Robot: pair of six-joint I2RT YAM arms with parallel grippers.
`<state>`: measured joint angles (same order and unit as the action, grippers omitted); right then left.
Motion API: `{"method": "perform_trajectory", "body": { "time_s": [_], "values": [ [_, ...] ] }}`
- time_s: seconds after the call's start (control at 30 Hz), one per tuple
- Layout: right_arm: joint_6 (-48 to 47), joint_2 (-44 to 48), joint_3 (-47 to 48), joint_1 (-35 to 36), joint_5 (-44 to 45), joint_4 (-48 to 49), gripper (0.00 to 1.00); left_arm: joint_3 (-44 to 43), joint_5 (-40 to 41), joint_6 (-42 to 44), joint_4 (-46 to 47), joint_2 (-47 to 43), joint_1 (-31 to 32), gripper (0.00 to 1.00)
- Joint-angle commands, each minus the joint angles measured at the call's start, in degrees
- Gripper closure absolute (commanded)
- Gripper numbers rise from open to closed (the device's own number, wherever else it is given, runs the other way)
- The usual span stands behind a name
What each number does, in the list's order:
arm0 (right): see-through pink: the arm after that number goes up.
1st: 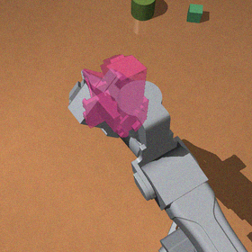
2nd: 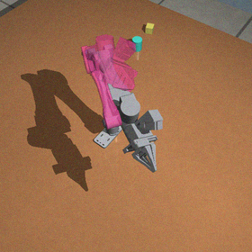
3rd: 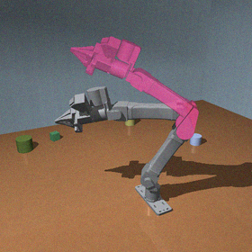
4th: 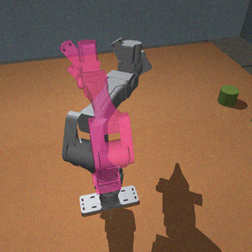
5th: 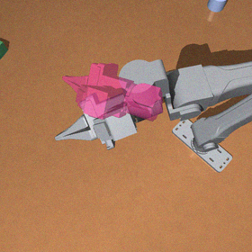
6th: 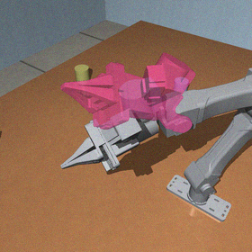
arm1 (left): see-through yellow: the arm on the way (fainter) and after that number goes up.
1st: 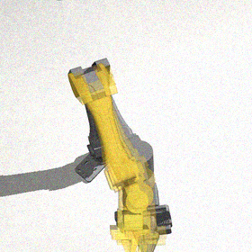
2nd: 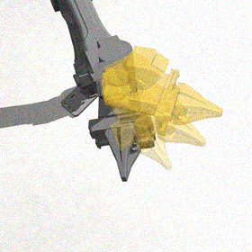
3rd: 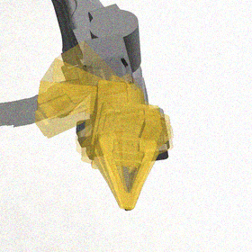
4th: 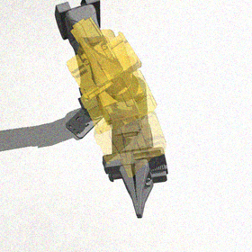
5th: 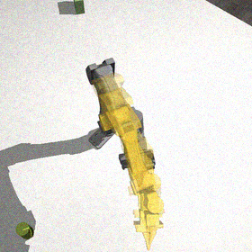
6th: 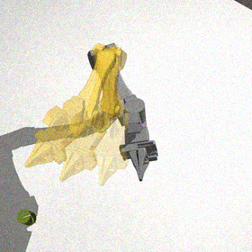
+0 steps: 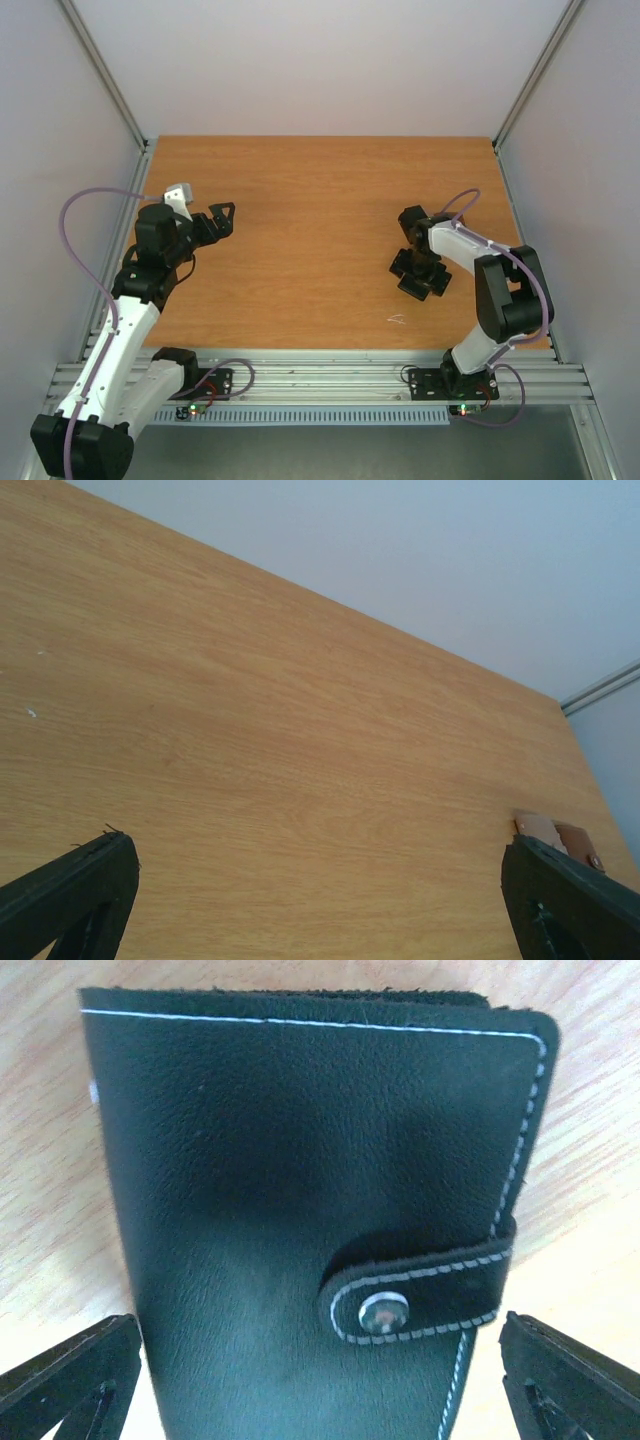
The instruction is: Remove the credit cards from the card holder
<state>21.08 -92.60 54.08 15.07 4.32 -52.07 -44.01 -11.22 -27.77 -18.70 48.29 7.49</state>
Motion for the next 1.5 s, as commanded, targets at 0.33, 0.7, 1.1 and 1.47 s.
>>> {"method": "perform_trajectory", "body": {
  "time_s": [0.33,0.7,1.1,1.47],
  "values": [
    [-0.81,-1.58,-1.5,-0.13,0.59,3.03,0.25,0.15,-0.64,2.98,1.35,0.02,0.49,0.01],
    [-10.72,5.61,6.8,4.97,-3.47,4.15,0.39,0.35,-11.4,2.62,6.74,1.55,2.43,0.01],
    [-32.67,11.5,27.89,29.54,-6.33,17.85,0.39,-2.0,-30.38,-11.68,29.45,5.8,4.2,0.01],
    [-41.12,7.81,35.98,38.46,-0.98,19.32,0.39,-1.82,-34.4,-13.01,34.42,5.09,6.57,0.01]
  ]
}}
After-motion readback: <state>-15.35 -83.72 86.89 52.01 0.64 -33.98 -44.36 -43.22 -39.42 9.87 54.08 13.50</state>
